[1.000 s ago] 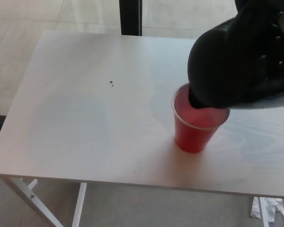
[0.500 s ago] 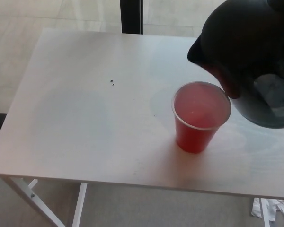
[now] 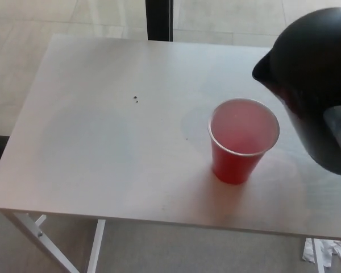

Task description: The robot uses its right hand to lift up a kettle kept on the middle of the desk by its handle and tilt it into a glass kept next to it to pour out water

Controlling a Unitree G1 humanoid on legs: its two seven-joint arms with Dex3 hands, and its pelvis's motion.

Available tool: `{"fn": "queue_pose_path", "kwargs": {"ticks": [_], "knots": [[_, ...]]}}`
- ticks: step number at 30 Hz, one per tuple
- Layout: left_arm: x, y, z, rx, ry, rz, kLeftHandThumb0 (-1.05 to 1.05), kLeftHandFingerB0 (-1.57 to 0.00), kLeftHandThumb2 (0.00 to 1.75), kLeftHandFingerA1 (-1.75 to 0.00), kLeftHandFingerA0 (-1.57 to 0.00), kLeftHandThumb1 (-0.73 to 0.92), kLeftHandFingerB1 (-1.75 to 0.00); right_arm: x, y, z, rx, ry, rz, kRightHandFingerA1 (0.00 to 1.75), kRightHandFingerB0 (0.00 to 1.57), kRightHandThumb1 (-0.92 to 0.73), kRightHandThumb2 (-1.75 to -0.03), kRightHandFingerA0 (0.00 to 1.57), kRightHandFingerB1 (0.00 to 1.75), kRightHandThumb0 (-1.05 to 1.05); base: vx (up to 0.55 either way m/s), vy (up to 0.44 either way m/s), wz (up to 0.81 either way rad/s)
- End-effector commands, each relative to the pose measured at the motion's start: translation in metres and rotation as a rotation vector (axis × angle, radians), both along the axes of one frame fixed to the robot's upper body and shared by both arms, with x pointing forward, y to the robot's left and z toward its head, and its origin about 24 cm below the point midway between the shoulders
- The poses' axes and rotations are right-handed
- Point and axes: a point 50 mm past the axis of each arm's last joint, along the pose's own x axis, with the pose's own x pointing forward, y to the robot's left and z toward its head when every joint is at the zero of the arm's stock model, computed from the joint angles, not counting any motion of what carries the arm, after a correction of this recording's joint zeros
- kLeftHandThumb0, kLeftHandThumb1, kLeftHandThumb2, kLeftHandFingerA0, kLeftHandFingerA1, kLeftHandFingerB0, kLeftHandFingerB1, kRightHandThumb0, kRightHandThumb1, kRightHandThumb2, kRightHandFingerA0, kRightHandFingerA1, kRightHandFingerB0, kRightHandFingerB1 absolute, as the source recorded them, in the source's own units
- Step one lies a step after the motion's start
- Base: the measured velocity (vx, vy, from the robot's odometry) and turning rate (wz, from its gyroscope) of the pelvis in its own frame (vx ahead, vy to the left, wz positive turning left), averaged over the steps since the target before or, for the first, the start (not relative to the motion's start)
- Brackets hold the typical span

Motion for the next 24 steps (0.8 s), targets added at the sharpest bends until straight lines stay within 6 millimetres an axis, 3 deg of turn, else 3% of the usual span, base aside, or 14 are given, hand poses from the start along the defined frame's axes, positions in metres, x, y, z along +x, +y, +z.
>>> {"fn": "queue_pose_path", "kwargs": {"ticks": [1, 3, 4, 5, 10, 11, 12, 13, 14, 19, 20, 21, 22, 24], "knots": [[-0.005, 0.003, 0.001, -0.003, 0.0, 0.029, -0.91, -0.3, 0.85, -0.62, -0.51, 0.92, -0.54, -0.011, -0.019, -0.022, 0.243, -0.065, -0.117, 1.44, 0.78, -0.46, -0.93, 0.94, 0.81, -0.21, 0.0, 0.0, 0.0], [-0.006, 0.003, 0.0, -0.002, 0.003, 0.033, -0.91, -0.3, 0.85, -0.62, -0.51, 0.92, -0.54, -0.014, -0.021, -0.029, 0.302, -0.065, -0.161, 1.44, 0.78, -0.46, -0.93, 0.94, 0.81, -0.21, 0.0, 0.0, 0.0], [-0.007, 0.003, 0.0, -0.009, -0.003, 0.043, -0.92, -0.31, 1.24, -0.66, -0.47, 0.86, -0.59, -0.014, -0.023, -0.036, 0.344, -0.071, -0.181, 1.62, 0.77, -0.5, -0.93, 0.93, 0.93, -0.12, 0.0, 0.0, 0.0], [-0.008, 0.002, -0.001, -0.014, -0.001, 0.037, -0.91, -0.3, 0.85, -0.63, -0.49, 0.92, -0.55, -0.016, -0.028, -0.049, 0.375, -0.064, -0.21, 1.73, 0.71, -0.52, -0.99, 0.99, 1.29, -0.05, 0.0, 0.0, 0.0], [-0.012, -0.002, -0.006, -0.022, 0.0, 0.029, -0.94, -0.29, 0.85, -0.63, -0.48, 0.92, -0.56, -0.026, -0.034, -0.08, 0.514, -0.047, -0.191, 1.75, 0.8, -0.34, -1.34, 0.95, 1.7, -0.15, 0.0, 0.0, 0.0], [-0.013, -0.002, -0.007, -0.017, 0.011, 0.032, -0.94, -0.33, 0.86, -0.58, -0.45, 0.91, -0.56, -0.027, -0.034, -0.083, 0.53, -0.039, -0.197, 1.45, 1.1, -0.38, -1.21, 1.26, 1.34, -0.27, 0.0, 0.0, 0.0], [-0.014, -0.002, -0.007, -0.014, 0.016, 0.034, -0.9, -0.32, 0.84, -0.58, -0.48, 0.92, -0.53, -0.027, -0.034, -0.085, 0.544, -0.027, -0.209, 1.75, 0.81, -0.38, -1.23, 1.02, 1.64, -0.24, 0.0, 0.0, 0.0], [-0.015, -0.002, -0.008, -0.014, 0.016, 0.036, -0.91, -0.33, 0.84, -0.59, -0.46, 0.92, -0.55, -0.027, -0.035, -0.089, 0.583, -0.016, -0.239, 1.45, 1.08, -0.39, -1.17, 1.29, 1.31, -0.3, 0.0, 0.0, 0.0], [-0.015, -0.002, -0.008, -0.017, 0.014, 0.042, -0.9, -0.31, 0.84, -0.58, -0.44, 0.91, -0.54, -0.028, -0.032, -0.09, 0.587, -0.013, -0.274, 1.75, 0.79, -0.49, -1.06, 1.02, 1.54, -0.21, 0.0, 0.0, 0.0], [-0.015, -0.003, -0.009, -0.02, 0.02, 0.04, -0.94, -0.31, 0.87, -0.62, -0.49, 0.92, -0.55, -0.03, -0.032, -0.094, 0.674, -0.012, -0.324, 1.75, 0.68, -0.6, -0.8, 1.01, 1.52, -0.22, 0.0, 0.0, 0.0], [-0.015, -0.003, -0.008, -0.022, 0.012, 0.038, -0.84, -0.3, 1.22, -0.65, -0.44, 0.82, -0.6, -0.029, -0.033, -0.097, 0.705, -0.016, -0.326, 1.75, 0.68, -0.63, -0.72, 1.01, 1.55, -0.24, 0.0, 0.0, 0.0], [-0.015, -0.003, -0.009, -0.027, 0.007, 0.05, -0.89, -0.31, 0.84, -0.61, -0.49, 0.92, -0.54, -0.029, -0.035, -0.101, 0.717, -0.007, -0.339, 1.75, 0.71, -0.68, -0.63, 0.99, 1.55, -0.3, 0.0, 0.0, 0.0], [-0.015, -0.003, -0.009, -0.027, 0.003, 0.05, -0.89, -0.32, 0.84, -0.59, -0.46, 0.92, -0.54, -0.03, -0.035, -0.103, 0.715, -0.002, -0.34, 1.44, 0.98, -0.49, -0.9, 1.28, 1.25, -0.41, 0.0, 0.0, 0.0], [-0.015, -0.003, -0.009, -0.03, 0.002, 0.053, -0.92, -0.3, 0.86, -0.62, -0.48, 0.92, -0.55, -0.03, -0.036, -0.107, 0.7, 0.011, -0.358, 1.75, 0.71, -0.51, -1.01, 1.0, 1.48, -0.2, 0.0, 0.0, 0.0]]}}
